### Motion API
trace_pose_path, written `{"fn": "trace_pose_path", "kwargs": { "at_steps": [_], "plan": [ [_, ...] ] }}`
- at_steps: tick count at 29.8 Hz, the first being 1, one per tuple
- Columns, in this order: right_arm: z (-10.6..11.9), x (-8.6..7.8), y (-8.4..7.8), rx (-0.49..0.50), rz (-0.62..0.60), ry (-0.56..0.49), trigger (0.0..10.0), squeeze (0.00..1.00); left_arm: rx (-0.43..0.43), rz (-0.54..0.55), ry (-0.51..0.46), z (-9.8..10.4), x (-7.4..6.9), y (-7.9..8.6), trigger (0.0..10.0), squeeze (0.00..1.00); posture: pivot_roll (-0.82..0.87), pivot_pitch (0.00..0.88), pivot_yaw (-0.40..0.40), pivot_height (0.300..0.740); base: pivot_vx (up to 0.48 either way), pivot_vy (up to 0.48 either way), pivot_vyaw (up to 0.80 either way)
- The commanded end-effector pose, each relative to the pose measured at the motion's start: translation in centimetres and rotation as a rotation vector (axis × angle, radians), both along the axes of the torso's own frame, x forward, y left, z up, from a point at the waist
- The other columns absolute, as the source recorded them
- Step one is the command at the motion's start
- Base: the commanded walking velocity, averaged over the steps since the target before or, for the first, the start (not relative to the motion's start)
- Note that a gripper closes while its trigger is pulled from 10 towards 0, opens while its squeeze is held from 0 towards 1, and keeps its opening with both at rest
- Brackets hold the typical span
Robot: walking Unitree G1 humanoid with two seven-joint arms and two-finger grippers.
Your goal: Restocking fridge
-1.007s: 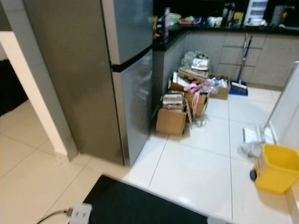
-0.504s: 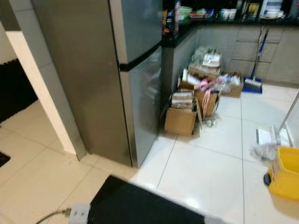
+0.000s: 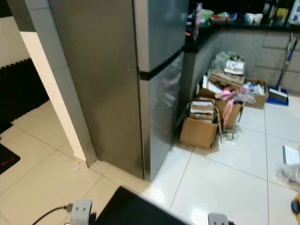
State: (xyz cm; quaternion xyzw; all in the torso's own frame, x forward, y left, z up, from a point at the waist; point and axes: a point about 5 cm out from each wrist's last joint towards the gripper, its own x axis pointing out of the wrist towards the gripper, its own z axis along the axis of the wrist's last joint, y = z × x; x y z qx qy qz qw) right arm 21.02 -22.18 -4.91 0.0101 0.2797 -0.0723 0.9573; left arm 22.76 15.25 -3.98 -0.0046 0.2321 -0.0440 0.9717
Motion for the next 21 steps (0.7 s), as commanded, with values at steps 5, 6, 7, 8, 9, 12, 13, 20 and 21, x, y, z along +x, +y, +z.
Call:
{"fn": "trace_pose_path", "kwargs": {
  "at_steps": [5, 6, 7, 8, 9, 12, 13, 20, 21],
  "plan": [
    [-0.57, -0.69, 0.52, 0.020, -0.007, 0.023, 10.0, 0.00, 0.005, 0.003, 0.017, -0.17, -0.09, 0.24, 10.0, 0.00, -0.04, 0.101, 0.072, 0.740, 0.358, 0.000, 0.00],
    [-0.56, -0.69, 0.50, 0.019, -0.007, 0.023, 10.0, 0.00, 0.005, 0.002, 0.017, -0.16, -0.07, 0.24, 10.0, 0.00, -0.04, 0.101, 0.072, 0.740, 0.352, 0.000, 0.00],
    [-0.58, -0.70, 0.48, 0.018, -0.008, 0.025, 10.0, 0.00, 0.005, 0.002, 0.016, -0.15, -0.06, 0.23, 10.0, 0.00, -0.04, 0.101, 0.072, 0.740, 0.356, 0.000, 0.00],
    [-0.61, -0.73, 0.45, 0.020, -0.012, 0.029, 10.0, 0.00, 0.005, 0.002, 0.016, -0.15, -0.05, 0.22, 10.0, 0.00, -0.04, 0.101, 0.073, 0.740, 0.352, 0.000, 0.00],
    [-0.61, -0.73, 0.45, 0.020, -0.012, 0.029, 10.0, 0.00, 0.005, 0.002, 0.016, -0.15, -0.05, 0.22, 10.0, 0.00, -0.04, 0.101, 0.073, 0.740, 0.352, 0.000, 0.00],
    [-0.65, -0.78, 0.40, 0.021, -0.016, 0.033, 10.0, 0.00, 0.005, 0.001, 0.017, -0.15, -0.04, 0.19, 10.0, 0.00, -0.04, 0.100, 0.073, 0.740, 0.349, 0.000, -0.14],
    [-0.67, -0.81, 0.38, 0.024, -0.019, 0.034, 10.0, 0.00, 0.005, 0.000, 0.018, -0.17, -0.07, 0.17, 10.0, 0.00, -0.04, 0.100, 0.073, 0.740, 0.349, 0.000, -0.80],
    [-0.73, -1.02, 0.17, 0.019, -0.027, 0.037, 10.0, 0.00, 0.007, -0.004, 0.023, -0.28, -0.18, 0.07, 10.0, 0.00, -0.05, 0.102, 0.074, 0.740, 0.341, 0.000, -0.80],
    [-0.73, -1.03, 0.14, 0.018, -0.027, 0.037, 10.0, 0.00, 0.007, -0.004, 0.023, -0.28, -0.17, 0.06, 10.0, 0.00, -0.05, 0.101, 0.074, 0.740, 0.334, 0.000, -0.80]
  ]
}}
